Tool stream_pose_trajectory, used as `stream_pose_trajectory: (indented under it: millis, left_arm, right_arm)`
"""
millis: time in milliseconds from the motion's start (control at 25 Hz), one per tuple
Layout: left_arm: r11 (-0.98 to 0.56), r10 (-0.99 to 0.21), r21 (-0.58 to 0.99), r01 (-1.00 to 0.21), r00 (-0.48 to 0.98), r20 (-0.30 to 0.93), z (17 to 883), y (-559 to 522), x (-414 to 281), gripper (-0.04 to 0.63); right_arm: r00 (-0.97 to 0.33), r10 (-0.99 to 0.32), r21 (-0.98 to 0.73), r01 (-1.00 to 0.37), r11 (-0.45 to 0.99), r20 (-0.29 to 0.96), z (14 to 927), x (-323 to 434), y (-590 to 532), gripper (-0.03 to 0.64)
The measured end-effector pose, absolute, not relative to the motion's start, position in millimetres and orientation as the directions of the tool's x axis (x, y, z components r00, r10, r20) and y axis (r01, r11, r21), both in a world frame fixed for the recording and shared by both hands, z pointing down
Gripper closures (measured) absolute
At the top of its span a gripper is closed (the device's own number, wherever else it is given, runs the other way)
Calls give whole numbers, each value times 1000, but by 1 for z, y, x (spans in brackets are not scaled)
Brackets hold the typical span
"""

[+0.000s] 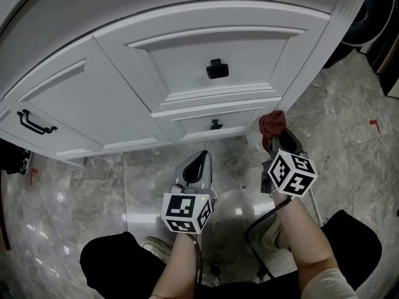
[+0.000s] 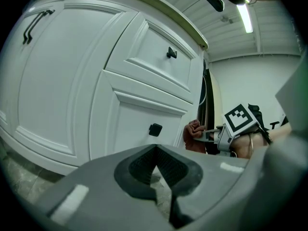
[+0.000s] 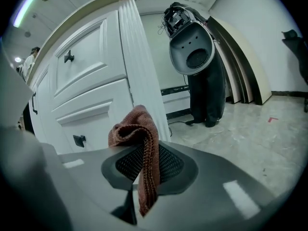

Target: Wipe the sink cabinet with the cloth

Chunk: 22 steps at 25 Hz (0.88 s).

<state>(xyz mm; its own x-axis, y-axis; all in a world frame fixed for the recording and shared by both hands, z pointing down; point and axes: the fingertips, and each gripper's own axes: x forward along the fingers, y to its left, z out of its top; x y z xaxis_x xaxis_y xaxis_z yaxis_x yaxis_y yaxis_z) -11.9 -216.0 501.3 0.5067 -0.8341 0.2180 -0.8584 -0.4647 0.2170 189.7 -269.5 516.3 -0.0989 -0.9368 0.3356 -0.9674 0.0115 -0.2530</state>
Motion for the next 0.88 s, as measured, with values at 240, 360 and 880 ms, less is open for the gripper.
stream_pose_trajectory:
  millis: [240,360,880]
  left_arm:
    - [-415,-854,223,-882,462,239,509,-214,-39,595]
    - [-380,-870,218,-899,427,247,512,-212,-63,595]
    - [-263,-908,232,-937,321,270,522,-197,-140,595]
  right_arm:
    - [-266,-881,-297,-942,153,390,556,108,-258,526]
    - [-374,-846,-306,-914,266,381,563,47,-256,526]
    - [-546,-762,-391,-823,412,347,574,-88,-264,528]
